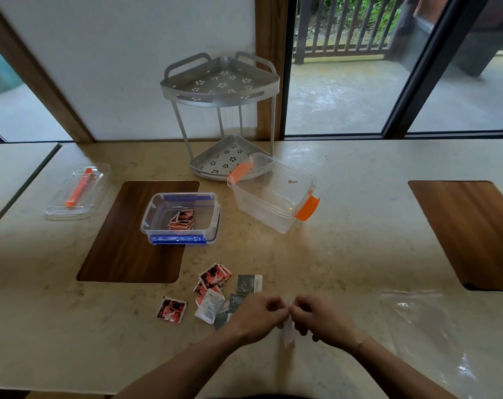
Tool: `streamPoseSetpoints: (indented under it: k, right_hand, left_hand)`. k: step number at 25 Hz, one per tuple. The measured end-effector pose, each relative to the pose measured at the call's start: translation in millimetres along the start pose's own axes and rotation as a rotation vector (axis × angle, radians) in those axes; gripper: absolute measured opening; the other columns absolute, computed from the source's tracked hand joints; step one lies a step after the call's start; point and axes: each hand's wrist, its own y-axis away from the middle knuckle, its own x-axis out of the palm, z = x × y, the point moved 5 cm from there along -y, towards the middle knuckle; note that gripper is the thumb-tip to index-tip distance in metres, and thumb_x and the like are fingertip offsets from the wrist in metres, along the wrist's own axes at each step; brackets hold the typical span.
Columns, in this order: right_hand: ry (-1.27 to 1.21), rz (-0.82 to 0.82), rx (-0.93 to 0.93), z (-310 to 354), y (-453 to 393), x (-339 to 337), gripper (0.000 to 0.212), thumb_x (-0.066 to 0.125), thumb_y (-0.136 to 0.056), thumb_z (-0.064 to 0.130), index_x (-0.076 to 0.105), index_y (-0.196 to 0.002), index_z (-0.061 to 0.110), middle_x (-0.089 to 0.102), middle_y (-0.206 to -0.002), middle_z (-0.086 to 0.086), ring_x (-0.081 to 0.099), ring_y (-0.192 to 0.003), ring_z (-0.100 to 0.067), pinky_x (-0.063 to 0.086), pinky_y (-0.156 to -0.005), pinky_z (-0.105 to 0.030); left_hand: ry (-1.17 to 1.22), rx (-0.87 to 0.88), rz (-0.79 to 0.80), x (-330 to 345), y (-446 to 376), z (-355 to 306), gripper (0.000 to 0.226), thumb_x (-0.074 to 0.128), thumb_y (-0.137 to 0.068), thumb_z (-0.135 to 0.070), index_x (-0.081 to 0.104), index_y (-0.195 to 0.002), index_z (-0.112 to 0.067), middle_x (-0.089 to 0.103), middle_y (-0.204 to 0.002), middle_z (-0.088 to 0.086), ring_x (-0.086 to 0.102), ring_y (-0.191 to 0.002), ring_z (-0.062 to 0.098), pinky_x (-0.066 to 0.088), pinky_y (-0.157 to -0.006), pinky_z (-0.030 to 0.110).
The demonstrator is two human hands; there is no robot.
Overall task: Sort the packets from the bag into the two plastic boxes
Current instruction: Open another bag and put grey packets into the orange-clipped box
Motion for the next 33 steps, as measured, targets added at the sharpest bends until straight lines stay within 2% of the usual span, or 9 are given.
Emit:
streamPoseSetpoints:
  k: [4, 8, 12, 18, 22, 26, 29, 31, 33]
  right_hand:
    - [0.128, -0.058, -0.057, 0, -4, -4, 0.025, 0.053, -0.091, 0.035, 0.063, -0.079, 0.015, 0.069, -0.068, 0.001, 0.061, -0.056, -0.004, 0.052, -0.057, -0.029]
    - [0.249, -0.092, -0.064, -5, -8, -15, 0.028, 0.056, -0.086, 0.04, 0.059, -0.069, 0.019, 0.065, -0.064, 0.002, 0.05, -0.053, -0.009, 0.041, -0.052, -0.028]
    - [0.586, -0.081, -0.11, 3, -7, -32, 0.03, 0.052, -0.082, 0.038, 0.039, -0.059, 0.022, 0.043, -0.055, 0.003, 0.033, -0.048, -0.011, 0.026, -0.046, -0.026]
    - [0.829, 0.004, -0.195, 21, -2, -46, 0.012, 0.047, -0.082, 0.027, 0.047, -0.071, 0.021, 0.036, -0.058, 0.003, 0.041, -0.062, -0.022, 0.022, -0.043, -0.027]
    - [0.772, -0.017, -0.215, 14, 9, -55, 0.016, 0.045, -0.082, 0.031, 0.05, -0.071, 0.02, 0.047, -0.064, 0.003, 0.047, -0.062, -0.023, 0.034, -0.048, -0.031]
    - [0.598, -0.102, -0.248, -3, 25, -67, 0.041, 0.036, -0.085, 0.052, 0.053, -0.075, 0.016, 0.06, -0.07, 0.0, 0.058, -0.066, -0.02, 0.046, -0.056, -0.036]
    - [0.449, -0.159, -0.245, -20, 31, -80, 0.045, 0.039, -0.08, 0.07, 0.054, -0.088, 0.028, 0.065, -0.085, 0.01, 0.06, -0.074, -0.01, 0.051, -0.065, -0.033]
    - [0.429, -0.119, -0.236, -28, 32, -83, 0.047, 0.051, -0.076, 0.069, 0.049, -0.114, 0.041, 0.06, -0.114, 0.018, 0.059, -0.096, -0.007, 0.052, -0.078, -0.03]
    - [0.466, -0.051, -0.249, -31, 26, -79, 0.071, 0.064, -0.075, 0.06, 0.031, -0.137, 0.046, 0.046, -0.14, 0.015, 0.048, -0.121, -0.011, 0.049, -0.094, -0.032]
  left_hand:
    - [-0.166, 0.021, -0.12, -6, -5, -1, 0.018, 0.056, -0.088, -0.034, 0.067, -0.078, -0.022, 0.062, -0.072, -0.008, 0.058, -0.067, 0.006, 0.052, -0.068, 0.032]
    - [-0.298, 0.031, -0.213, -23, -7, 1, 0.02, 0.057, -0.086, -0.039, 0.06, -0.073, -0.024, 0.061, -0.07, -0.007, 0.055, -0.063, 0.008, 0.049, -0.061, 0.03]
    - [-0.618, 0.192, -0.165, -30, -7, -10, 0.025, 0.056, -0.087, -0.045, 0.059, -0.077, -0.023, 0.062, -0.073, -0.004, 0.058, -0.066, 0.013, 0.05, -0.06, 0.03]
    - [-0.945, 0.301, -0.083, -32, -12, -35, 0.018, 0.049, -0.091, -0.033, 0.057, -0.092, -0.017, 0.064, -0.087, 0.004, 0.059, -0.073, 0.022, 0.055, -0.069, 0.037]
    - [-0.981, 0.362, -0.076, -25, -11, -53, 0.014, 0.046, -0.093, -0.03, 0.052, -0.098, -0.019, 0.059, -0.091, 0.003, 0.053, -0.071, 0.02, 0.052, -0.063, 0.035]
    - [-0.915, 0.337, -0.096, -19, -8, -67, 0.014, 0.043, -0.094, -0.036, 0.049, -0.093, -0.024, 0.058, -0.085, -0.002, 0.057, -0.07, 0.02, 0.056, -0.064, 0.039]
    - [-0.879, 0.306, -0.084, -14, -10, -79, 0.015, 0.043, -0.093, -0.038, 0.047, -0.089, -0.024, 0.06, -0.083, -0.001, 0.057, -0.07, 0.022, 0.054, -0.064, 0.039]
    - [-0.857, 0.304, -0.069, -12, -11, -89, 0.014, 0.045, -0.093, -0.036, 0.048, -0.09, -0.022, 0.06, -0.084, 0.0, 0.056, -0.072, 0.022, 0.053, -0.066, 0.039]
    - [-0.848, 0.309, -0.07, -15, -10, -98, 0.013, 0.045, -0.095, -0.032, 0.05, -0.094, -0.02, 0.06, -0.086, 0.001, 0.057, -0.073, 0.022, 0.053, -0.068, 0.04]
